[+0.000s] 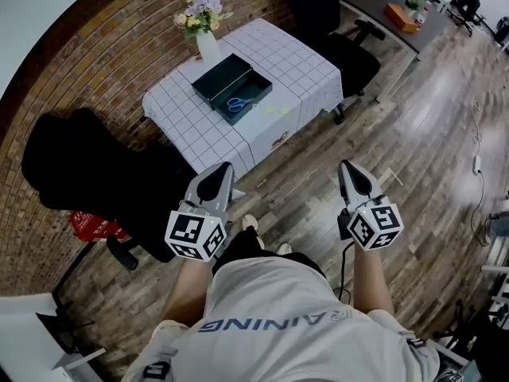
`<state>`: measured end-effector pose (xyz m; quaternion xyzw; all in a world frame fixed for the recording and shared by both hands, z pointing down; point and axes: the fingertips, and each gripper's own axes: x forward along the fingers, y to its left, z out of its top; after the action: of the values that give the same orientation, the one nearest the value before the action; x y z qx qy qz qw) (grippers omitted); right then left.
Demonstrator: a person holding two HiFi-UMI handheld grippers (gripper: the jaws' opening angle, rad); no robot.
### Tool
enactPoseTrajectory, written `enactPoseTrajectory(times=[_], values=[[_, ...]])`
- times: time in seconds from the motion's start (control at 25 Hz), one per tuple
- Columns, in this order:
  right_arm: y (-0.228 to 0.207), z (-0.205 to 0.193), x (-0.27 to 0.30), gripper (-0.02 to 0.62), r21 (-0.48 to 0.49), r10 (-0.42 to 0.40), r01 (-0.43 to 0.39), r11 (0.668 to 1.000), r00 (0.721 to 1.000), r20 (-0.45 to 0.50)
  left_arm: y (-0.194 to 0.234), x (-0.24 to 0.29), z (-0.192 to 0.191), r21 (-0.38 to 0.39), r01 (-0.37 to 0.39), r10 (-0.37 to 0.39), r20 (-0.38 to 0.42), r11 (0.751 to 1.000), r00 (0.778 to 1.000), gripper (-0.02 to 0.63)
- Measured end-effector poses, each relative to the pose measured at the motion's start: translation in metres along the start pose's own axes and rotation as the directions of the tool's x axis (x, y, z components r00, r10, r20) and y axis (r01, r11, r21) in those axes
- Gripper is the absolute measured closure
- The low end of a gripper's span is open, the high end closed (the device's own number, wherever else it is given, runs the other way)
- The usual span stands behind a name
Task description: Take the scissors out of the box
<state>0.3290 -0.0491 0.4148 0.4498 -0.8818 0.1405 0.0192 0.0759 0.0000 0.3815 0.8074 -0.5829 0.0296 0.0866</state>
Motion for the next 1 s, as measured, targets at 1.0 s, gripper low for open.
enactPoseTrajectory(times=[1.0], values=[[-0.007,0.027,0.294,0.580,-0.063,0.096,-0.106,0.992,0.985,-0.145,0.199,0.176,0.021,-0.070,-0.031,0.031,-0.006,0.997,1.000,0.603]])
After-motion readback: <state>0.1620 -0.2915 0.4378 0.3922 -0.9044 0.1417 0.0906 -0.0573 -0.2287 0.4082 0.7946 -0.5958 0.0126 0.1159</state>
